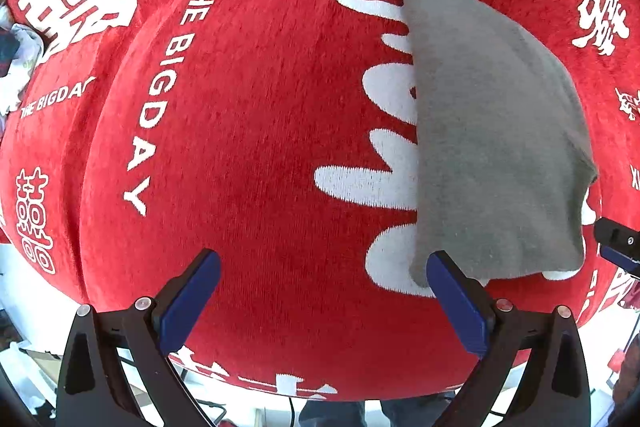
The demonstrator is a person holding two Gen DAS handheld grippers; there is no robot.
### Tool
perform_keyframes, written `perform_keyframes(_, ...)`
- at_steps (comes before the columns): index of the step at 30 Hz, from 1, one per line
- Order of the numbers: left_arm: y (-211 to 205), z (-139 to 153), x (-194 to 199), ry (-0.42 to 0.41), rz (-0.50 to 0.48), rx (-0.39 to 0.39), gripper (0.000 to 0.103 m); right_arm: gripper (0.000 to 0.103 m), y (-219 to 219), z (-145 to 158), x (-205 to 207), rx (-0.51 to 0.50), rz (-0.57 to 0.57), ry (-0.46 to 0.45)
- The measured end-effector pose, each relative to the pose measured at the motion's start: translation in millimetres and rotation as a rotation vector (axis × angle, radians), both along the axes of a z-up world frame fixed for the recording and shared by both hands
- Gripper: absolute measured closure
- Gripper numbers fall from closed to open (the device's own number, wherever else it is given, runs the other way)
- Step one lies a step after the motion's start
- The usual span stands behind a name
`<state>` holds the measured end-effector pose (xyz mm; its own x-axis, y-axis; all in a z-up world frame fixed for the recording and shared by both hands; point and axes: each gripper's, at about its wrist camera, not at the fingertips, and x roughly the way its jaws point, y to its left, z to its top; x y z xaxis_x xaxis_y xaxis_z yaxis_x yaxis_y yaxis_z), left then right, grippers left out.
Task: Fold small clothes
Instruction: 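Move both open tools to the edge of the folded grey sweater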
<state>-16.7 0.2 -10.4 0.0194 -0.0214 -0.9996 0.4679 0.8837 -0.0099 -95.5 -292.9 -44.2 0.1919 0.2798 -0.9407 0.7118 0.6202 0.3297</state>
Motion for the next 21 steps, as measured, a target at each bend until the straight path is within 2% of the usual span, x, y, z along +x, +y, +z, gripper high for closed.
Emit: perform_keyframes(21,-57.8,-8.5,12.4,-0.017,-0.119,0.035,0.000,0.001,-55.0,-20.4,-7.7,0.042,-0.073,-0.031)
